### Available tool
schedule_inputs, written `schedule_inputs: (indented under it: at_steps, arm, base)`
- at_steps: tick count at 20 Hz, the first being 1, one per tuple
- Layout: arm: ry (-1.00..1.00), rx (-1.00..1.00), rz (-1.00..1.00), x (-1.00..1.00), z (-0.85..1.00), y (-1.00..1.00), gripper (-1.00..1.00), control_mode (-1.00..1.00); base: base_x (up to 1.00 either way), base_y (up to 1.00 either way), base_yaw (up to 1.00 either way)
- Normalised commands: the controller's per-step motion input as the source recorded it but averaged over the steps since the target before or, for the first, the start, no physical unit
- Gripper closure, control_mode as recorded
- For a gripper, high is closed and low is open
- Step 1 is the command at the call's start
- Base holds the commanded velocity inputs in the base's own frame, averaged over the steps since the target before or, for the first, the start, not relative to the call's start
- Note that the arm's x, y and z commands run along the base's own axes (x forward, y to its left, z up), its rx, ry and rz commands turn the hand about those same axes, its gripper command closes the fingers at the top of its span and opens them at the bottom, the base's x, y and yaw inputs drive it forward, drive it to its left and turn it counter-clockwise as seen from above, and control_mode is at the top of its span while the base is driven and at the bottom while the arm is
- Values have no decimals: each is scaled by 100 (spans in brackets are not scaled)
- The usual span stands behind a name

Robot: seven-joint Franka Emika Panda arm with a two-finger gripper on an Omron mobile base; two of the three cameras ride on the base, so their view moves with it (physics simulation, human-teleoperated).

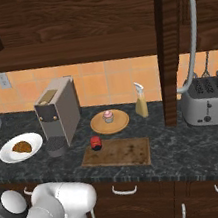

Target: From the different types of pastries on the counter, select a croissant and place it on the cutting board. Then retrieve a jar of jam from the cabinet and place it alongside the croissant on the cutting board.

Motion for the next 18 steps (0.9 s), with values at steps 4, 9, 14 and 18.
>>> schedule_inputs:
  at_steps: [4,9,14,18]
  arm:
    - [2,0,-11,19,3,34,-100,-100]
    - [2,0,-16,31,5,10,-100,-100]
    - [5,0,-16,29,2,1,-100,-100]
    - [6,-1,-14,14,0,0,-100,-100]
  base:
    - [0,0,0]
    - [0,0,0]
    - [0,0,0]
    - [0,0,0]
